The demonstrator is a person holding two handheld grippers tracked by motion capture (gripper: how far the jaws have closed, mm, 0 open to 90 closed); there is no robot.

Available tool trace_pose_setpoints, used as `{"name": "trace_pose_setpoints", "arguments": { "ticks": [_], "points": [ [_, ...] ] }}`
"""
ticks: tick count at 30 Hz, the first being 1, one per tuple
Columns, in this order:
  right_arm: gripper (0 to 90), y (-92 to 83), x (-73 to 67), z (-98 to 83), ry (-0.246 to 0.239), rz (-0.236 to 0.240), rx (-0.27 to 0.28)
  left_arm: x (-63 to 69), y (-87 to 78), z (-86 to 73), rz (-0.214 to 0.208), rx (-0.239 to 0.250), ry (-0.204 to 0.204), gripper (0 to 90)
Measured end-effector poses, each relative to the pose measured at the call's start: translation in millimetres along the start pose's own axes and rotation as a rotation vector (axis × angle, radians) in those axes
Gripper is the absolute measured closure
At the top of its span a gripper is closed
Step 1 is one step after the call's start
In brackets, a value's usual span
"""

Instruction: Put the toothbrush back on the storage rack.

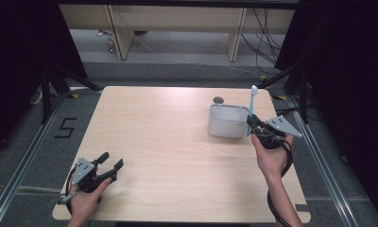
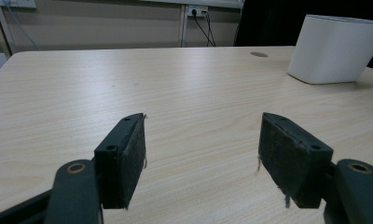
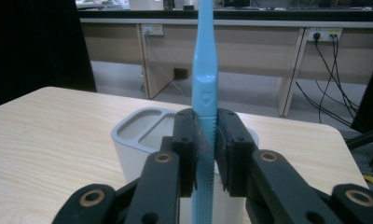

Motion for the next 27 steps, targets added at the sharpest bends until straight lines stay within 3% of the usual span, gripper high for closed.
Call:
{"name": "trace_pose_setpoints", "arguments": {
  "ticks": [17, 18, 24, 26, 27],
  "points": [
    [78.7, 4.3, 2.0, 8.9, 0.006, -0.016, 0.031, -0.2, -0.1, 0.1, -0.002, 0.000, -0.002, 31.5],
    [78.8, 3.8, 1.0, 8.9, 0.023, -0.018, 0.023, -0.2, -0.1, 0.0, -0.001, 0.001, -0.003, 31.5],
    [78.8, 5.9, 2.4, 13.7, 0.003, -0.024, 0.045, -0.3, -0.2, 0.1, -0.002, 0.002, -0.005, 31.5],
    [78.8, 6.2, 1.0, 14.9, 0.022, -0.026, 0.051, -0.4, -0.2, 0.1, -0.002, 0.001, -0.004, 31.5],
    [78.8, 6.5, 2.7, 16.6, 0.002, -0.026, 0.049, -0.3, -0.2, 0.1, -0.002, 0.002, -0.004, 31.5]
  ]
}}
Point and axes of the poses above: each handheld gripper's, and its own axes: y roughly forward along the jaws, z roughly out of its top, x roughly to its right, the point moved 5 cm from there along y, roughly forward along the jaws, and after that the axes turned 2 degrees about z, right-handed, at the moved point
